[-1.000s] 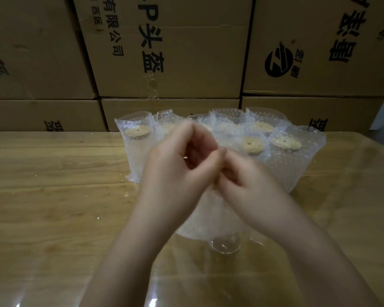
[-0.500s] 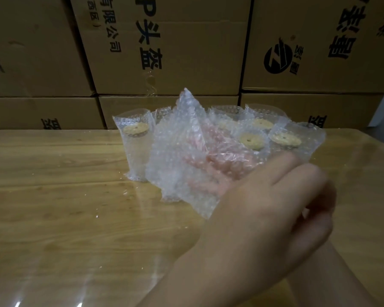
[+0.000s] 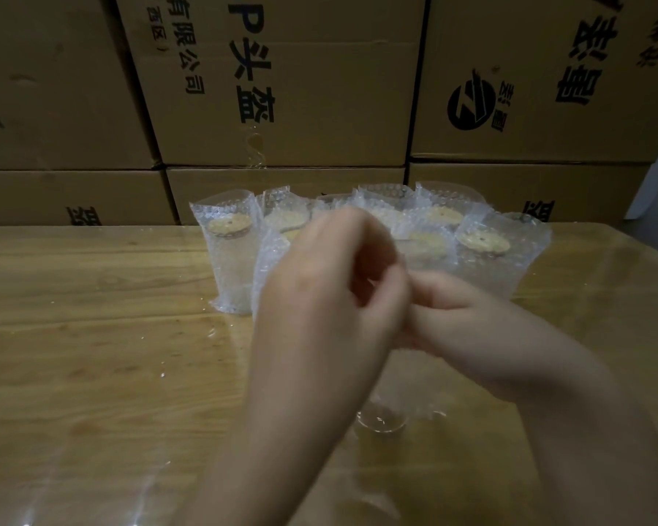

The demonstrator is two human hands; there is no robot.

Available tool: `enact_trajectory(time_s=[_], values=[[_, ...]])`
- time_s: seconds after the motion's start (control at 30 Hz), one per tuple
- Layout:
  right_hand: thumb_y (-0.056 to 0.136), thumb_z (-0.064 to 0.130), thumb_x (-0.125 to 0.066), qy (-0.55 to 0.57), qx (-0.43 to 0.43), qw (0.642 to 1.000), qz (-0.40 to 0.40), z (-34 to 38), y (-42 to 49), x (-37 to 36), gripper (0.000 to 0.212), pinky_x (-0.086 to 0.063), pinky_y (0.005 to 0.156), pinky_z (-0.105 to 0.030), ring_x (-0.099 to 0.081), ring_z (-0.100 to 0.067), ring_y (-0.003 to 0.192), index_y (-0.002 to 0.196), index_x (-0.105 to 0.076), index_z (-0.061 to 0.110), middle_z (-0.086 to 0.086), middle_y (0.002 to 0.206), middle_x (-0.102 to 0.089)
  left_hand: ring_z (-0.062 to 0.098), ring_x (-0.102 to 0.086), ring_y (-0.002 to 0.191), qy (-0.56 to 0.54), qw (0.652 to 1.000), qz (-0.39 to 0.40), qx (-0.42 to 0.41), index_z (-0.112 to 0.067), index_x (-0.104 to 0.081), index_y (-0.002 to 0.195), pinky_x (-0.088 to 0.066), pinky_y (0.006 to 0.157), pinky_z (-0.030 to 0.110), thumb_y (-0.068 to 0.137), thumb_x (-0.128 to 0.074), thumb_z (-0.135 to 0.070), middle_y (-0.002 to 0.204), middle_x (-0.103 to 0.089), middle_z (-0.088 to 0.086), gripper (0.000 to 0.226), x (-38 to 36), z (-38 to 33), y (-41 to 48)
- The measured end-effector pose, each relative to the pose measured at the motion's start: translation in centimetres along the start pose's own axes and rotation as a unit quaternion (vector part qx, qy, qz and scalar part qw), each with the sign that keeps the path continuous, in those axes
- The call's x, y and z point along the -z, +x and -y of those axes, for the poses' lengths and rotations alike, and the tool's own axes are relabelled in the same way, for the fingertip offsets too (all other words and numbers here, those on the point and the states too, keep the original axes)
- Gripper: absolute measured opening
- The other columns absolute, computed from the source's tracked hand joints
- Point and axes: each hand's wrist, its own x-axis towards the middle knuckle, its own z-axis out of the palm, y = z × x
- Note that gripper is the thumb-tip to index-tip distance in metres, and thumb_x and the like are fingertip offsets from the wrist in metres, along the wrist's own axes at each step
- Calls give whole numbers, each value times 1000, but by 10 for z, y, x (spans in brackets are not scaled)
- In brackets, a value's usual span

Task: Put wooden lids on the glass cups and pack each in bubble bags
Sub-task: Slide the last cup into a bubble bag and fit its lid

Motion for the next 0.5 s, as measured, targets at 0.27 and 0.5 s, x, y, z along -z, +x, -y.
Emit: enact_trajectory(time_s=[0.27, 0.5], values=[[87, 25, -58, 10, 272, 954, -128, 22, -11, 28, 19, -50, 68, -19, -63, -10, 78, 100, -71, 29, 3, 93, -72, 5, -53, 46, -190, 977, -55, 80, -37, -58, 72, -43, 45, 14, 75, -72, -28, 61, -59, -8, 16, 55, 26, 7], [90, 38, -56, -315, 78, 946, -19, -6, 7, 26, 27, -39, 93, -11, -41, 13, 122, 113, -56, 52, 35, 126, -45, 4, -52, 49, -141, 981, -46, 124, -34, -61, 75, -45, 45, 16, 74, -74, -35, 64, -59, -4, 13, 72, 46, 8]])
